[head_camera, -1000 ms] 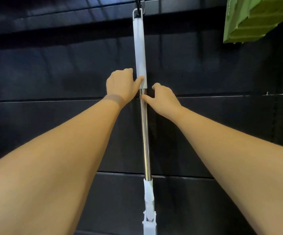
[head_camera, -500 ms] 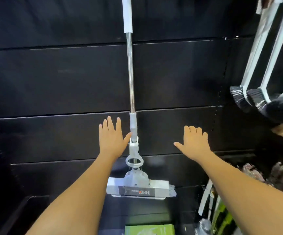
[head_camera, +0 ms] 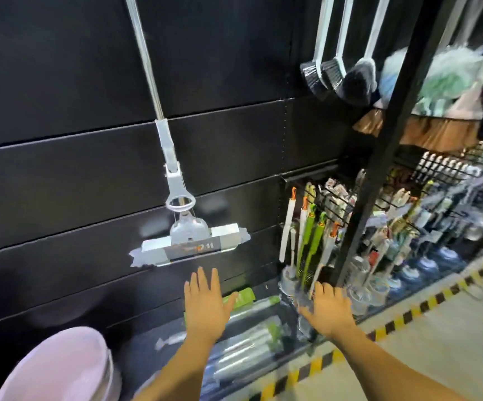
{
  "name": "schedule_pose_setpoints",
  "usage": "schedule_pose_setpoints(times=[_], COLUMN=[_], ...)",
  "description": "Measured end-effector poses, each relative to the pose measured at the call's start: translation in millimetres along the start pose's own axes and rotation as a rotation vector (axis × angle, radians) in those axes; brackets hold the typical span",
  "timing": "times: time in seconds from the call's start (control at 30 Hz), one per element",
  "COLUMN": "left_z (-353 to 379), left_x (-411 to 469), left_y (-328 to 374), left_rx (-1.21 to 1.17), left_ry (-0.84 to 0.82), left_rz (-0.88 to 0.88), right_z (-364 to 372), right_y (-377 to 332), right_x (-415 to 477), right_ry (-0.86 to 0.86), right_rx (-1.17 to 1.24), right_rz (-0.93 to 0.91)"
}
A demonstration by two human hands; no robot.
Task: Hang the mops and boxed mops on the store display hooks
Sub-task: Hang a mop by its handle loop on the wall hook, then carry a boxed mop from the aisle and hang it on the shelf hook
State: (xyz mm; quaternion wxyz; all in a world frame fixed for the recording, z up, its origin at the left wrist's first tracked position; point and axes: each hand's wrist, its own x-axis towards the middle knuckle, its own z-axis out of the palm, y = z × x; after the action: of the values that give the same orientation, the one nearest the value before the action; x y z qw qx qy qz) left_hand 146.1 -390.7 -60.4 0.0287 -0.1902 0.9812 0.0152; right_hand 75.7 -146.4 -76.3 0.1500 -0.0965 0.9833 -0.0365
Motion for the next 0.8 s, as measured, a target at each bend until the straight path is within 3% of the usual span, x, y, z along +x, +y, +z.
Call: schedule_pose_setpoints(times=[0.1, 0.53, 0.8], left_z=[33.9, 84.8, 121.9], left_x=[-22.0, -58.5, -75.8], left_y=[29.0, 186.7, 312.7], left_rx=[0.012, 0.097, 0.007], left_ry=[-0.125, -0.309, -0.263], left_rz=[0.108, 0.523, 0.851], right_z=[25.1, 74.8, 75.8], right_y=[28.3, 175.2, 276.5], right_x=[-26.6, -128.6, -164.5], right_ry=[-0.048, -0.101, -0.101], right_rx=[0.065, 0.232, 0.334], right_rz=[0.103, 0.555, 0.757])
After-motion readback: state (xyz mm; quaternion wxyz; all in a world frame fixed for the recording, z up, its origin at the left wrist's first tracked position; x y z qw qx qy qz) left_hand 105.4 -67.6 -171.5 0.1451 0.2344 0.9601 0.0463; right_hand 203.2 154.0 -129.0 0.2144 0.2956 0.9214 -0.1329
